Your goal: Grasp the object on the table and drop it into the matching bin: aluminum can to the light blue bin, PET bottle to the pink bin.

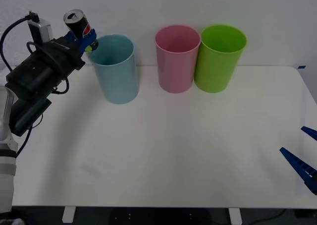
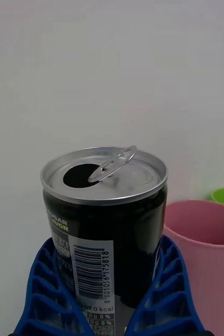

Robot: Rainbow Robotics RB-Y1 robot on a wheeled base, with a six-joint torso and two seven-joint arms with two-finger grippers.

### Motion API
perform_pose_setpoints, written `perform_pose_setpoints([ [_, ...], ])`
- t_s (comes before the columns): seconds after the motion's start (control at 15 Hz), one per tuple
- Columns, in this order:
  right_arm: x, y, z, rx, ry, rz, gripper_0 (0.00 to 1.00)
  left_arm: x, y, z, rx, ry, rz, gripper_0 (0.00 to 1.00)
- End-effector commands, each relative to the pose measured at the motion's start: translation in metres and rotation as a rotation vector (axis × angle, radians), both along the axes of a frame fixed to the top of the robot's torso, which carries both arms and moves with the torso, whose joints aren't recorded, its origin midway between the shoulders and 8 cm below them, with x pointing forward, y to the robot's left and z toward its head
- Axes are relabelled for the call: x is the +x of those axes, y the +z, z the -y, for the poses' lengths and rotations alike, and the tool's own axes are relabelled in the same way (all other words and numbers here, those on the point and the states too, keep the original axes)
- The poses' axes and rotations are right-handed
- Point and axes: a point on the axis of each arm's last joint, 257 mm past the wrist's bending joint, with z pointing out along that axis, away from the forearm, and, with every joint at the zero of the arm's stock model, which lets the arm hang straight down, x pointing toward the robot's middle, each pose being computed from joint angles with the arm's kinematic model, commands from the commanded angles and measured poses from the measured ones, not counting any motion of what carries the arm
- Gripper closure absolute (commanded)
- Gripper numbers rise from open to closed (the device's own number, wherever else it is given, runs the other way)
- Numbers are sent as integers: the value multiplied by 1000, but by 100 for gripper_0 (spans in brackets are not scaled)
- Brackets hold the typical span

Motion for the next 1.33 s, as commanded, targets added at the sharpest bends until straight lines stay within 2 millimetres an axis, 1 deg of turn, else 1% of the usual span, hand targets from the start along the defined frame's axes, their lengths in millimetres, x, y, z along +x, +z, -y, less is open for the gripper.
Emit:
perform_pose_setpoints([
  [0.07, 0, 0, 0, 0, 0, 0, 0, 21, 0, 9, 31, -6, -16, 99],
  [0.33, 0, 0, 0, 0, 0, 0, 0, 46, 3, 21, 83, -1, -36, 99],
  [0.53, 0, 0, 0, 0, 0, 0, 0, 57, 5, 27, 102, 0, -46, 99],
  [0.87, 0, 0, 0, 0, 0, 0, 0, 60, 10, 40, 116, -19, -46, 99],
  [1.13, 0, 0, 0, 0, 0, 0, 0, 60, 9, 41, 123, -20, -44, 99],
  [1.27, 0, 0, 0, 0, 0, 0, 0, 60, 8, 41, 125, -19, -45, 97],
  [1.33, 0, 0, 0, 0, 0, 0, 0, 60, 8, 41, 125, -18, -44, 87],
])
